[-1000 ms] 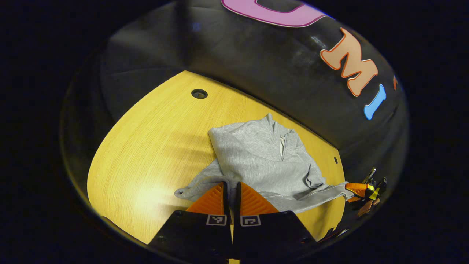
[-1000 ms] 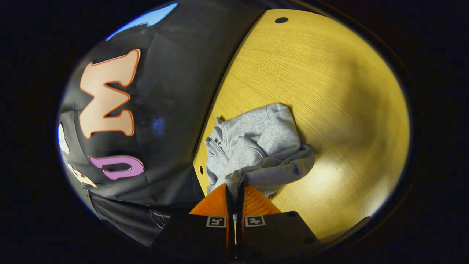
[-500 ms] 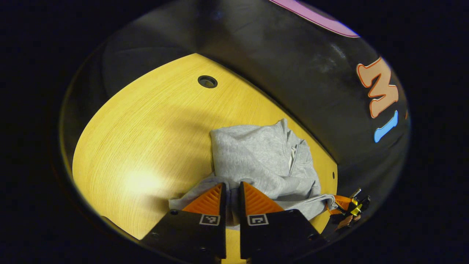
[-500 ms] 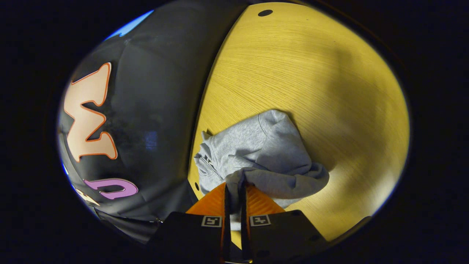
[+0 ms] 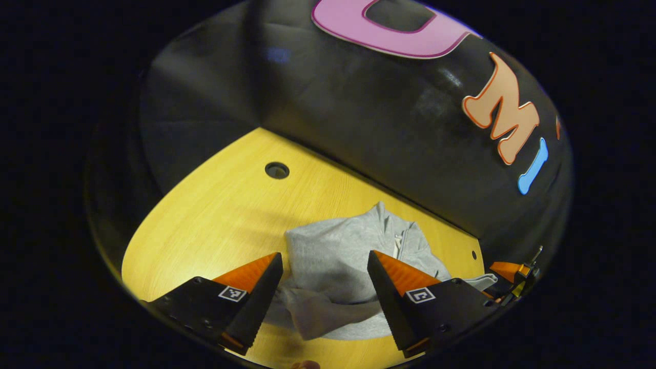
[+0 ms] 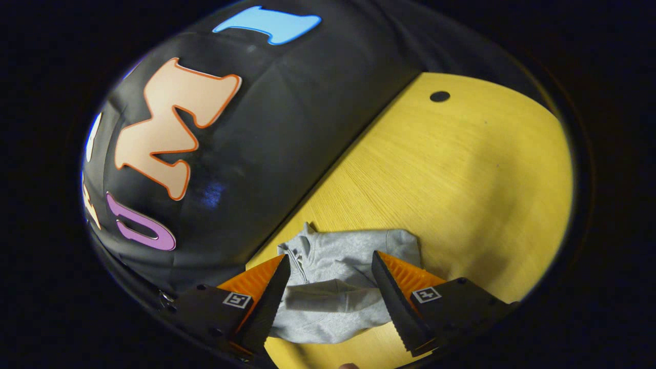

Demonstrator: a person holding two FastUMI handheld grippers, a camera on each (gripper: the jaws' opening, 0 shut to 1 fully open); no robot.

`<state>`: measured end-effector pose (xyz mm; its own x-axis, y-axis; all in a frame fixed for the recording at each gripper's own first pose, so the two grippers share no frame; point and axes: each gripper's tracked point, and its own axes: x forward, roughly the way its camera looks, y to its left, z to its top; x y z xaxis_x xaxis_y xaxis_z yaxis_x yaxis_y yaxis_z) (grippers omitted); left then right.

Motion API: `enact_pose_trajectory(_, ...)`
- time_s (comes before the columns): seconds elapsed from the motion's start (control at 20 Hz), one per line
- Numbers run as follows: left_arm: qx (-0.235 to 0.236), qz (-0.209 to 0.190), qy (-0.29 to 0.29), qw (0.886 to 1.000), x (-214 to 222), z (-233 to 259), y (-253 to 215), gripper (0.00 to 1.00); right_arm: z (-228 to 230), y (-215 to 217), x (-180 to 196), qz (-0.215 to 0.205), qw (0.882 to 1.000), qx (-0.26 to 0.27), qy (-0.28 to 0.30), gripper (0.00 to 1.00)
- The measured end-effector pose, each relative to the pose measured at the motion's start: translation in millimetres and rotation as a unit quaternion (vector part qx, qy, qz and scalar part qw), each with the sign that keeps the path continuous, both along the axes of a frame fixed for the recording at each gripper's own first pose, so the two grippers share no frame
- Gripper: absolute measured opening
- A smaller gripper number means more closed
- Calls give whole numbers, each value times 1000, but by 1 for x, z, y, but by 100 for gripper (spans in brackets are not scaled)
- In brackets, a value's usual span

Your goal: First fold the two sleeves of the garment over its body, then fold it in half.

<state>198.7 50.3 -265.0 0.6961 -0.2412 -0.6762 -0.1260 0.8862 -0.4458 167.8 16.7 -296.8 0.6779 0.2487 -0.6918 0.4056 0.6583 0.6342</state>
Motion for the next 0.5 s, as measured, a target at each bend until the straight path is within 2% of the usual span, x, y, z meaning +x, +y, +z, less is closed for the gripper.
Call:
enact_pose_trajectory(0.15,53,11,-57,997,-5,40,4,96,21,-16,-11,27,998,-42,-41,98)
enact_pose_trajectory(0.25,106,11,-95,990,-19,66,5,96,37,-24,-22,62,991,-88,-81,98)
enact_pose_trajectory(0.4,202,22,-149,968,-48,102,8,96,63,-36,-43,120,966,-174,-148,98)
enact_pose_trajectory(0.5,234,40,-184,954,-75,126,2,95,82,-36,-61,150,947,-214,-187,98)
